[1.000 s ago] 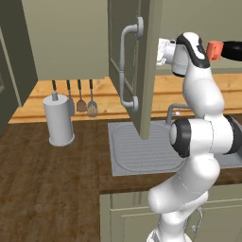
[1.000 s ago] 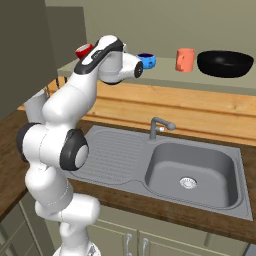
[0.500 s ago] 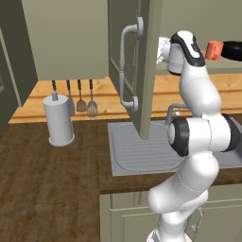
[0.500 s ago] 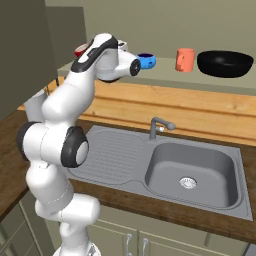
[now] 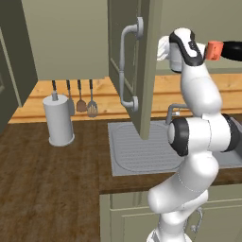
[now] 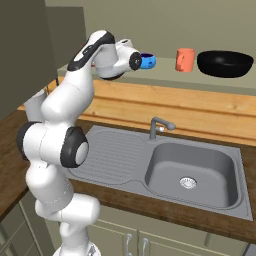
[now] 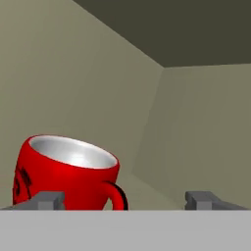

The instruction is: Gather all objects into one cabinet and sort the glasses and bowls to opposite sides.

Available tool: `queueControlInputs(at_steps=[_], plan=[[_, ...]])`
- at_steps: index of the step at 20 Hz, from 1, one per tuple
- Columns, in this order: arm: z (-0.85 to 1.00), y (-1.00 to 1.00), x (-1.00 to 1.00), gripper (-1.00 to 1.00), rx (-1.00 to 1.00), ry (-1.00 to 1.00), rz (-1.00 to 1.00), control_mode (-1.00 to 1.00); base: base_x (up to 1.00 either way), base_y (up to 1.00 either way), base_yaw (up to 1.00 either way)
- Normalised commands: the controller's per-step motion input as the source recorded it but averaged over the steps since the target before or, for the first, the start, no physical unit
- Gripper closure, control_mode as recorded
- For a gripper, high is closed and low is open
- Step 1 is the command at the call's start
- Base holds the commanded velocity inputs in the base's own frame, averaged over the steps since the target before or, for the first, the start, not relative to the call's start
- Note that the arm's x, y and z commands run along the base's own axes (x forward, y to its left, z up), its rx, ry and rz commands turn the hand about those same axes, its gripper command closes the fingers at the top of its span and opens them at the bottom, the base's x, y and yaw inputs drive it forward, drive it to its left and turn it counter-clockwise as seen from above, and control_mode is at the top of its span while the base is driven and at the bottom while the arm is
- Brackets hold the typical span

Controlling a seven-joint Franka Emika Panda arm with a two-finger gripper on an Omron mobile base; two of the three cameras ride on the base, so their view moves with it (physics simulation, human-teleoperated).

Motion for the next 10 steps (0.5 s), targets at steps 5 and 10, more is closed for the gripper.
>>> queueControlInputs(at_steps=[5, 10], plan=[[-0.03, -0.32, 0.00, -1.00, -0.06, 0.03, -0.06, -1.00, 0.00, 0.00, 0.00], [0.22, -0.07, -0.16, -1.00, -0.01, 0.01, -0.07, -1.00, 0.00, 0.00, 0.00]])
